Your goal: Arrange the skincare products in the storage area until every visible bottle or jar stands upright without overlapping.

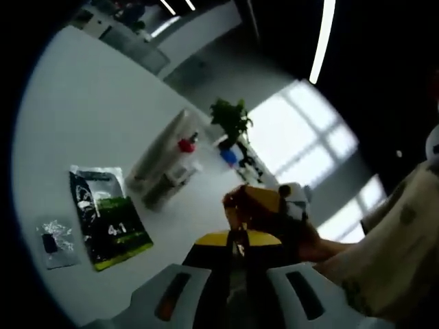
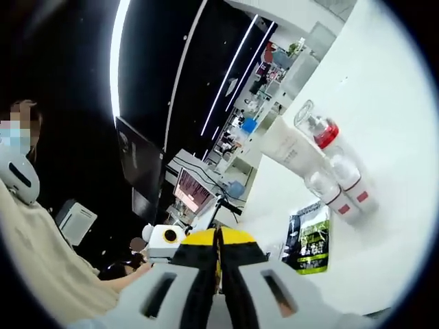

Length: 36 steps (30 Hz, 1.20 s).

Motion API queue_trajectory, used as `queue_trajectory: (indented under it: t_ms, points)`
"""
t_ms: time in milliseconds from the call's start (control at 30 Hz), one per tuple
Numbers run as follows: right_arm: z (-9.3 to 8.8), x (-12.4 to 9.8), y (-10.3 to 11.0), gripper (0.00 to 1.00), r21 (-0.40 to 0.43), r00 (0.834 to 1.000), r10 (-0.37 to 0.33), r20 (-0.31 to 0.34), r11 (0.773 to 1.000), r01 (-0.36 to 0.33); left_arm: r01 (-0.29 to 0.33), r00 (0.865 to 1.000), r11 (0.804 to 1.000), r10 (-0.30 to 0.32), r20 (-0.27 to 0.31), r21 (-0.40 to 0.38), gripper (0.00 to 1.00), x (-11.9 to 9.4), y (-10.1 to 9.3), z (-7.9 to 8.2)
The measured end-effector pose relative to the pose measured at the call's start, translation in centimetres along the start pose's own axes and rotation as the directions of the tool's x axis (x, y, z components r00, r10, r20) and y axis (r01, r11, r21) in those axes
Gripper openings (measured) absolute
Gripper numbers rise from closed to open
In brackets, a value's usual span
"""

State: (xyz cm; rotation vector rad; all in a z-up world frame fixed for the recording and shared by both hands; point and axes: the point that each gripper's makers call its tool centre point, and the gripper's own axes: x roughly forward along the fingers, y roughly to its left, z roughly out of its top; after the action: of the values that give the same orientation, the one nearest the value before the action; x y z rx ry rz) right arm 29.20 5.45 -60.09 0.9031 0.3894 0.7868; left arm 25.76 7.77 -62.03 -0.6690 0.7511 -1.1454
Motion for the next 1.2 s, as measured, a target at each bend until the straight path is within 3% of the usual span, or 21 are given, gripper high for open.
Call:
queue_trajectory:
  t_ms: [433,900,1200]
  points:
    - [-0.8,0.2,-0.2,0.01,-0.005,0.999,-0.027,-0.026,1.0,0.027,-0.012,0.996,1.0,0.013,-0.088,0.012,0.02,-0.2,0.4,-2.6]
    - [-1.3,0.4,-0.6,0.01,-0.059,0.997,-0.065,-0.047,0.996,0.062,-0.083,0.996,0.996,0.085,0.034,-0.04,0.0,-1.9,1.2,-1.6]
    - [-3.0,1.2,-1.1,0.01,-0.223,0.979,-0.133,-0.157,0.97,0.096,-0.131,0.988,0.987,0.137,0.064,-0.095,0.0,-3.1,1.9,-2.4]
